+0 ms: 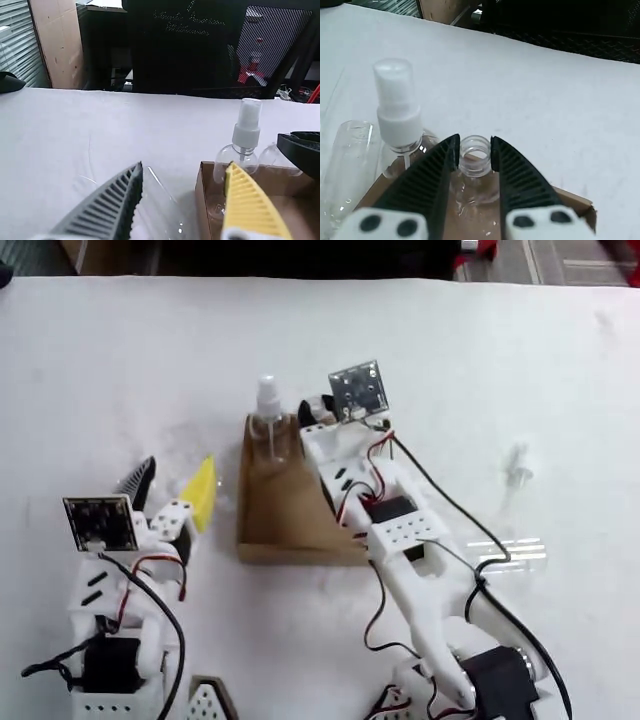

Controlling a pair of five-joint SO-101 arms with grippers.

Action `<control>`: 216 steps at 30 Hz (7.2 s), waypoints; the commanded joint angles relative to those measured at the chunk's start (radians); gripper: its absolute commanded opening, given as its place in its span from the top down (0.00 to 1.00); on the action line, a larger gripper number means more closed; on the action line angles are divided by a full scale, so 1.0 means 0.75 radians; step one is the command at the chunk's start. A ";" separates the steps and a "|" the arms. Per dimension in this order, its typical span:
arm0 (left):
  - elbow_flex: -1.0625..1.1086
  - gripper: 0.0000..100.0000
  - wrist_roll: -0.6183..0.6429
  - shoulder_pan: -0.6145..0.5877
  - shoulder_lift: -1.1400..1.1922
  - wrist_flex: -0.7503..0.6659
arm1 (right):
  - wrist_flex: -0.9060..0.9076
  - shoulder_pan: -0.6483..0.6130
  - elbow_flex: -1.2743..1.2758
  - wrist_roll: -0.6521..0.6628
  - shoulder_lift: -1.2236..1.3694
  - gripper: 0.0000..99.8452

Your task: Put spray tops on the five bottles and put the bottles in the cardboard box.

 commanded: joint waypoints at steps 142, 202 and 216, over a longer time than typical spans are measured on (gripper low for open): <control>0.029 0.75 -0.012 0.036 -0.013 -0.047 | 2.006 1.104 -2.443 0.241 1.564 0.85; -0.045 0.75 -0.002 0.026 -0.013 -0.033 | 2.425 0.727 -3.099 0.139 0.465 0.98; -0.084 0.75 0.084 0.024 -0.013 0.010 | 2.245 0.357 -2.152 0.137 -0.285 0.98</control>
